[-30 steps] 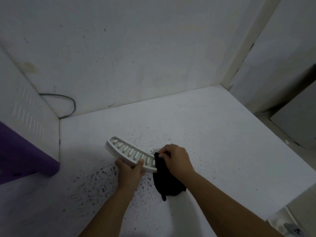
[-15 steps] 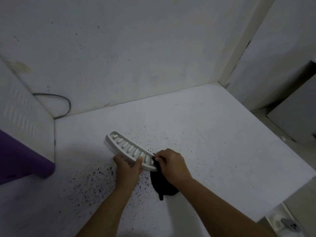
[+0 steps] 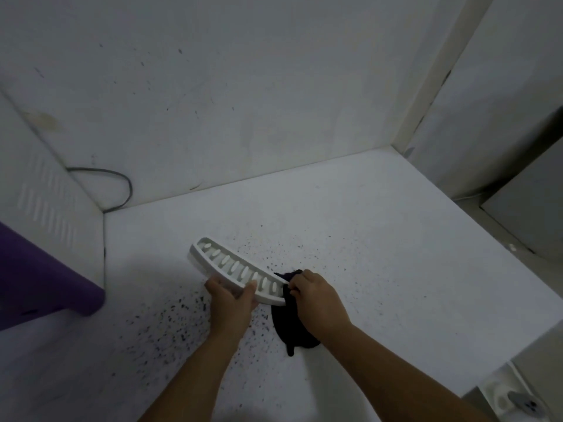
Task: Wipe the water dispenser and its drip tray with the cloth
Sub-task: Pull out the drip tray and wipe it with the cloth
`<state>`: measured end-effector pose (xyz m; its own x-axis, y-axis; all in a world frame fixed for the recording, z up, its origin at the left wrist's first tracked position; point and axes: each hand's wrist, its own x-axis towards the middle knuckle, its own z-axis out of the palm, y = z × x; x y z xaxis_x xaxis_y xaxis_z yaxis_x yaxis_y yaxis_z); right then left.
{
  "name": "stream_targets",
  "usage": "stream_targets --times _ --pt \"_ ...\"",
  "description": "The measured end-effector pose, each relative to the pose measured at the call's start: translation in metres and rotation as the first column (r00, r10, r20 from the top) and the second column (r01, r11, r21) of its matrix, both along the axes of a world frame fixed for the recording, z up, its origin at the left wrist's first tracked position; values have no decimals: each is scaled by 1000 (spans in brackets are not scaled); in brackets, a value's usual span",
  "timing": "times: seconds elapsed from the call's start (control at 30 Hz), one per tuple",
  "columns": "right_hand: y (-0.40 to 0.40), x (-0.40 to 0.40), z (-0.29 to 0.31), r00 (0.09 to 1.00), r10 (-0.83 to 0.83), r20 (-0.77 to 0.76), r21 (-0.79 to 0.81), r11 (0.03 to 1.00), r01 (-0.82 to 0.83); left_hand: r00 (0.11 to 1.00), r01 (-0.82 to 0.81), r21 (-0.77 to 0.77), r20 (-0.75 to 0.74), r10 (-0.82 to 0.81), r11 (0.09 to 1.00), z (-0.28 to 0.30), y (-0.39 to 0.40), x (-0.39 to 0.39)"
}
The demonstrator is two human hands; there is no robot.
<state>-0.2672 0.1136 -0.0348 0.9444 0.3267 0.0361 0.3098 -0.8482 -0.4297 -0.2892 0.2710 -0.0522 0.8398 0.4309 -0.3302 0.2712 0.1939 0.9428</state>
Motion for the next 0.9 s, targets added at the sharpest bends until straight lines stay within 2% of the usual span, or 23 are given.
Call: stream_targets --times 0.1,0.23,0.37,0.5,0.57,0.63,0.73,0.77,0.8,0.83,0.87,0.9 --pt "-1 2 1 1000 -26 13 10 1000 26 1000 -5 -40 -10 5 999 0 0 0" --pt "-3 1 1 997 -37 -74 73 996 43 999 -25 -121 -44 20 992 4 1 -1" --pt "-17 11 8 919 -305 -250 209 910 358 998 -16 -282 -56 0 959 13 7 0" --pt "-13 18 19 952 -272 -140 176 939 294 995 90 -301 -21 -101 949 31 2 6" --pt "-9 23 30 935 -207 -288 276 917 288 988 141 -282 -22 -153 949 40 -8 9" --pt "-6 28 40 866 -124 -485 322 895 309 980 173 -300 -40 -194 938 48 -19 11" --pt "-12 34 45 814 -127 -566 355 854 380 965 212 -427 -49 -256 879 57 -30 14" --pt "-16 34 47 808 -141 -572 381 827 414 958 231 -417 -61 -280 879 57 -32 14" --pt "-21 34 48 802 -160 -576 404 797 449 948 259 -314 -99 -303 913 55 -34 13" --pt "-27 33 48 798 -178 -576 420 773 476 932 301 -113 -175 -317 947 50 -34 13" --pt "-32 32 49 795 -196 -574 426 757 495 908 362 114 -268 -322 925 43 -33 10" --pt "-36 31 49 791 -212 -574 422 751 508 875 434 271 -355 -330 859 36 -34 6"
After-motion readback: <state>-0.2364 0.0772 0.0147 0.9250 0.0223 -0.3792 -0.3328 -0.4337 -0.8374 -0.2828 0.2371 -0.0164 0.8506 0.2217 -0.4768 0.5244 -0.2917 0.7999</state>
